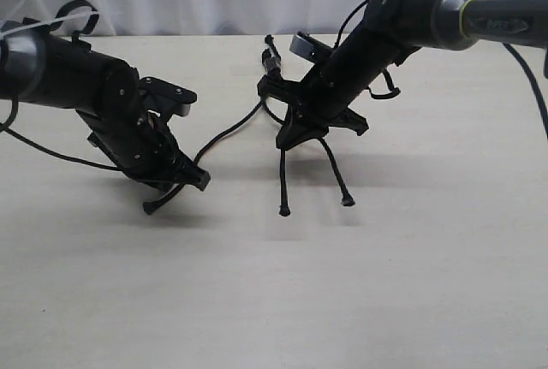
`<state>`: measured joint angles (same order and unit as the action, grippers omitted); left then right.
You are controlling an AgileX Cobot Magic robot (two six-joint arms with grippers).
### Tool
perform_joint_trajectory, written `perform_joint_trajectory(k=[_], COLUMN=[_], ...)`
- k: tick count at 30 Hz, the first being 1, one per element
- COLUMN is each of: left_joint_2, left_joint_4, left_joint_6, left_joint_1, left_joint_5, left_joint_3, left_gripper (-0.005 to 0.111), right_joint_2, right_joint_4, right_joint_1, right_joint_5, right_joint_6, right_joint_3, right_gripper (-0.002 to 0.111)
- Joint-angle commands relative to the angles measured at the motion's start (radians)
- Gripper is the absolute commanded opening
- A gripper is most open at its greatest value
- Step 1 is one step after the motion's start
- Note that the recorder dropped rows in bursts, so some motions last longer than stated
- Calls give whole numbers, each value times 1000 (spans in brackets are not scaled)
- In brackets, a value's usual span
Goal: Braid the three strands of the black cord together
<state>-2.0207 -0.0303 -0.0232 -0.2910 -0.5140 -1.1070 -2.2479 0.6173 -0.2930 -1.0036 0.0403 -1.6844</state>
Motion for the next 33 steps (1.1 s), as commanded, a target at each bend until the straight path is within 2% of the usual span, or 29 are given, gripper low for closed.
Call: perform_joint_trajectory(k=[1, 5, 17, 33], left_joint_2=[-24, -24, -1, 15], left_joint_4=[-37, -63, -113, -117], left_joint_6=[5, 5, -5, -29], left_joint_1=[-80, -132, -145, -145], left_joint_5=[5, 7, -82, -109], left_joint_3=[6, 6, 6, 6], left_gripper=[0, 0, 0, 0], right_joint_2=[11, 11, -6, -91], right_joint_4=[21, 85, 214, 320], right_joint_1=[0, 2, -71, -112], right_joint_5=[9, 39, 299, 299], right_joint_6=[19, 19, 27, 54], right_joint_3=[4, -14, -14, -14], right_gripper=[4, 4, 4, 4])
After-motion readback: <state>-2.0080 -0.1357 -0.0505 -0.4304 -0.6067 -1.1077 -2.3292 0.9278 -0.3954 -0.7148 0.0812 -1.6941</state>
